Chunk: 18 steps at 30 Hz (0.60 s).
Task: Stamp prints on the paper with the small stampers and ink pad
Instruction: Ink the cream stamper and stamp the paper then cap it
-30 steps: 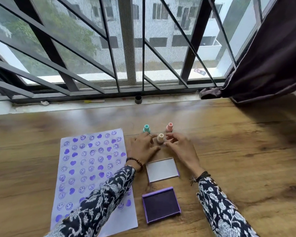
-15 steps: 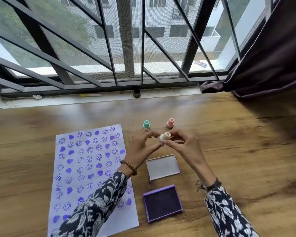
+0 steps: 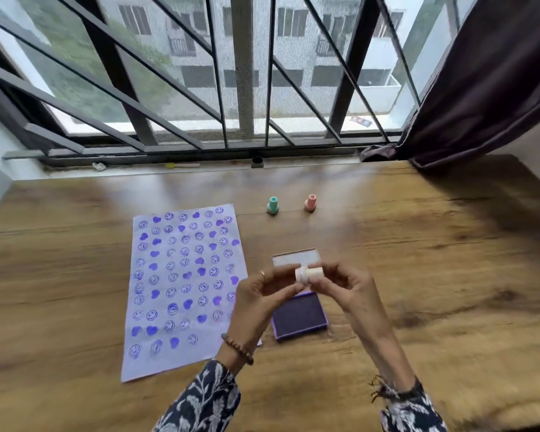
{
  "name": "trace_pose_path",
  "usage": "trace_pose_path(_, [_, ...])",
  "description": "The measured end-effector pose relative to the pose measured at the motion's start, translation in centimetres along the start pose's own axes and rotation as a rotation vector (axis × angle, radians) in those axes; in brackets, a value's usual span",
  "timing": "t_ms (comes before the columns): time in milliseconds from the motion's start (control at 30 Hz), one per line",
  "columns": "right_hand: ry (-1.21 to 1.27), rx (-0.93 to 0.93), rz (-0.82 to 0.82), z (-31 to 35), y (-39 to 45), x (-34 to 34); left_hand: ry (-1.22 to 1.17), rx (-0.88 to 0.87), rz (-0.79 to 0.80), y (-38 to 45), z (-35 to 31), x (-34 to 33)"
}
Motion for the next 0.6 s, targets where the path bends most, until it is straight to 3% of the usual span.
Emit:
trace_pose_path(300, [0.26,-0.116,-0.051,-3.6,-1.9,-2.4,0.123,-0.018,-0.04,-2.8,0.9,0.2])
trace_pose_path(467, [0.657,-0.176,-0.102,-4.3,-2.7,-3.0,0.432,-0.077,-0.092,-3.6,1.5,1.3])
trace_pose_path(600, [0.747,-0.238,-0.141,-4.7,-3.3,-2.6,0.704,-0.07,-0.137,-2.3,2.5,3.0])
Point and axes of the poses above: each hand's wrist, its own y-axis towards the middle knuckle, its own x-axis out of the back of the hand, z = x × y, the point moved 2 cm from there along y, towards the middle knuckle, and after that the axes turned 15 degrees about z, right-handed, at the moved point
